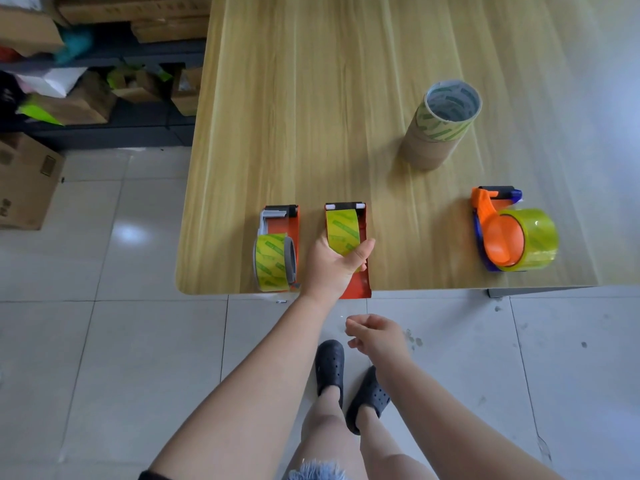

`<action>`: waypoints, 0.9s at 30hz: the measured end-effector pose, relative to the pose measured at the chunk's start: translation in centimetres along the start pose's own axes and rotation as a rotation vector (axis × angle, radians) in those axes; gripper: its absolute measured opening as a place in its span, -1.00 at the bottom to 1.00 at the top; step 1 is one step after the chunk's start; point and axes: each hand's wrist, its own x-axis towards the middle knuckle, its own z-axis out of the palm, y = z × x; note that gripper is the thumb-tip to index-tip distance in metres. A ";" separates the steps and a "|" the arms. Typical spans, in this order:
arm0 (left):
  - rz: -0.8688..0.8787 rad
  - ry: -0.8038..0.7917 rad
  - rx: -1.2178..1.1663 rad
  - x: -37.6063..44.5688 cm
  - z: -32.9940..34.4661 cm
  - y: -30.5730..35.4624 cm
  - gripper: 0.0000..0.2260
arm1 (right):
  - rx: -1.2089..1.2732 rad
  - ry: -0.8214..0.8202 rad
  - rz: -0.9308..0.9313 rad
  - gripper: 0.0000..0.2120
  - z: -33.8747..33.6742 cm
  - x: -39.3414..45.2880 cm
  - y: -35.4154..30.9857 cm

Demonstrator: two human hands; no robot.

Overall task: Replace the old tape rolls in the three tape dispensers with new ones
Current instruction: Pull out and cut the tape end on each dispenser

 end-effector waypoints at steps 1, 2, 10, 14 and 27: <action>-0.013 0.006 0.022 -0.1 0.0 0.1 -0.40 | 0.005 0.000 0.005 -0.92 0.0 0.0 0.1; -0.023 0.007 0.037 -0.3 0.1 0.2 -0.38 | 0.010 0.001 0.007 -0.91 0.0 0.1 0.1; -0.093 -0.016 0.059 -0.9 0.4 -1.5 -0.52 | 0.019 -0.002 -0.002 -0.92 0.0 0.7 -0.1; -0.207 -0.063 0.018 -1.6 0.3 -2.6 -0.82 | 0.017 -0.015 0.012 -0.92 0.2 1.1 0.0; -0.231 -0.180 0.041 -1.5 -0.2 -2.5 -0.88 | -0.022 0.022 0.004 -0.96 0.5 2.3 0.7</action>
